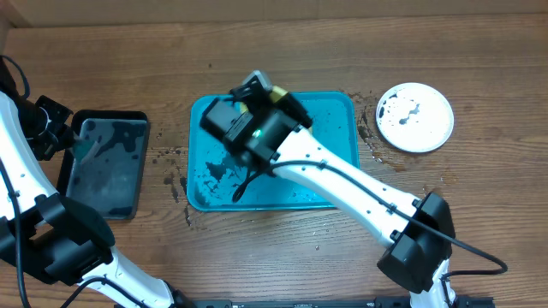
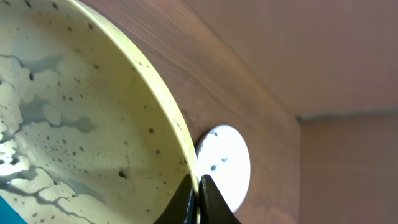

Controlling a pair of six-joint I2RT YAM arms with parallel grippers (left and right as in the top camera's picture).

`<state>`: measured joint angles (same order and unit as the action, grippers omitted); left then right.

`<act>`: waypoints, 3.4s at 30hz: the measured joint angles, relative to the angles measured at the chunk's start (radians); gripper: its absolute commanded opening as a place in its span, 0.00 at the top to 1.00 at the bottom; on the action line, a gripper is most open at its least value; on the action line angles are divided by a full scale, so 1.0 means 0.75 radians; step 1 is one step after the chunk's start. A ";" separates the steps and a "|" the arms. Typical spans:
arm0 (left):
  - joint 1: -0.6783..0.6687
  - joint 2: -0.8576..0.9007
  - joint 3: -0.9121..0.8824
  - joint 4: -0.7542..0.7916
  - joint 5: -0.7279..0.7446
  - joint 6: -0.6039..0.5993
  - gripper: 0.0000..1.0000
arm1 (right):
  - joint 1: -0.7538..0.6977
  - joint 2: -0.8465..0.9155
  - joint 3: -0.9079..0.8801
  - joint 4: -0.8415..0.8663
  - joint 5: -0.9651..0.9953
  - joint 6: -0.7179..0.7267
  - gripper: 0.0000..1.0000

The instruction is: Clean dirty plates on tray and stack at the side

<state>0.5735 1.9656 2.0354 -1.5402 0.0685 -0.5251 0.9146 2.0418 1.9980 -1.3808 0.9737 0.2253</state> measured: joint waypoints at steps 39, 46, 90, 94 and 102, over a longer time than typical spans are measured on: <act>-0.033 0.000 -0.001 0.015 0.005 0.000 0.96 | -1.560 -0.001 -0.316 0.069 -1.302 0.213 0.19; -0.050 0.000 -0.001 0.031 0.004 0.001 0.96 | -1.496 -0.001 -0.316 0.078 -1.546 0.112 0.11; -0.033 0.313 -0.473 0.585 -0.027 0.019 0.28 | -0.642 -0.631 -0.317 0.007 -1.704 0.195 0.00; 0.001 0.321 -0.424 0.476 -0.026 0.015 0.26 | -0.642 -0.761 -0.317 0.001 -1.696 0.198 0.00; 0.084 0.327 -0.079 0.163 0.077 0.048 0.27 | -0.642 -0.993 -0.317 -0.045 -1.595 0.246 0.00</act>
<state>0.6365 2.2105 1.9762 -1.4178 0.1261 -0.4889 0.4328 1.2972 1.7599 -1.4143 -0.2222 0.4095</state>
